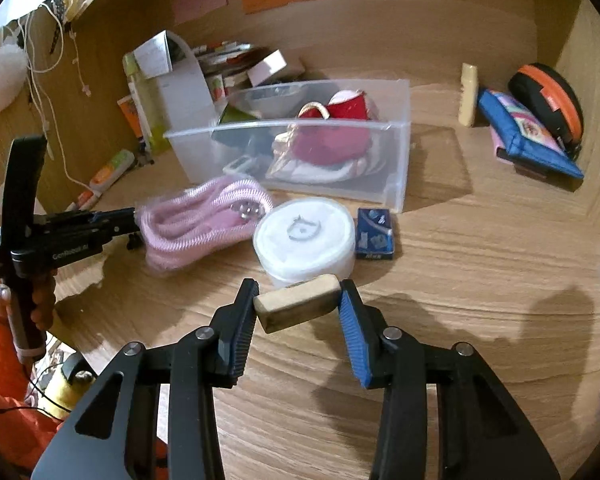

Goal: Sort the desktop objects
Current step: 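Grasp the wooden block with the right tool while the left tool grasps the white seashell, then carry the wooden block and seashell over the clear bin with both tools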

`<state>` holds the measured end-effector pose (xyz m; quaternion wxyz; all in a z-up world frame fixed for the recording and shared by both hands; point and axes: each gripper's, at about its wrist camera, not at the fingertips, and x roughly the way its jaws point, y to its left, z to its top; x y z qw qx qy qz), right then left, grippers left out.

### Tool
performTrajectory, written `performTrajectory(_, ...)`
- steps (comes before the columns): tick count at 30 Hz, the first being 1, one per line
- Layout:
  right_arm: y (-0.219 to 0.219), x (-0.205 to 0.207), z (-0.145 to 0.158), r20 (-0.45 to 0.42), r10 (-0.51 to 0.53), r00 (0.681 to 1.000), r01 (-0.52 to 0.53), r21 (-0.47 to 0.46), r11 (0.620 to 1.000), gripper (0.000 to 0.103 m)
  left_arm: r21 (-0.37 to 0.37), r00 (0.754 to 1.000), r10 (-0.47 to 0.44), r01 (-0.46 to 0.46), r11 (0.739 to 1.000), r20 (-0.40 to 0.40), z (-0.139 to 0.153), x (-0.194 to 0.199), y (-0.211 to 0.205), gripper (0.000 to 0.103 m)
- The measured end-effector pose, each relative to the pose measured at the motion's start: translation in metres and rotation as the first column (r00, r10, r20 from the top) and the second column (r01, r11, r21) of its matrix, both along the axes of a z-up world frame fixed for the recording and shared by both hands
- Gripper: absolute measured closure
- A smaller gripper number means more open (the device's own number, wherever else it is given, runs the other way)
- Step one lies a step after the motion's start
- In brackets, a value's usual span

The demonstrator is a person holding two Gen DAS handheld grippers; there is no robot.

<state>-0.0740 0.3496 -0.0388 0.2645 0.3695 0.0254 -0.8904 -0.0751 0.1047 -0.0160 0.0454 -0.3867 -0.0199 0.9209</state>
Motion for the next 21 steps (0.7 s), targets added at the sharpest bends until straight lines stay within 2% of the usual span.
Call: performTrajectory(21,0.006,-0.016,0.06,-0.148,-0.022,0.989,0.015,-0.045,0.999,0.066,0.055,0.983,-0.021,0.031,0.998,-0.18,0.067,-0.014,0.004,0.083)
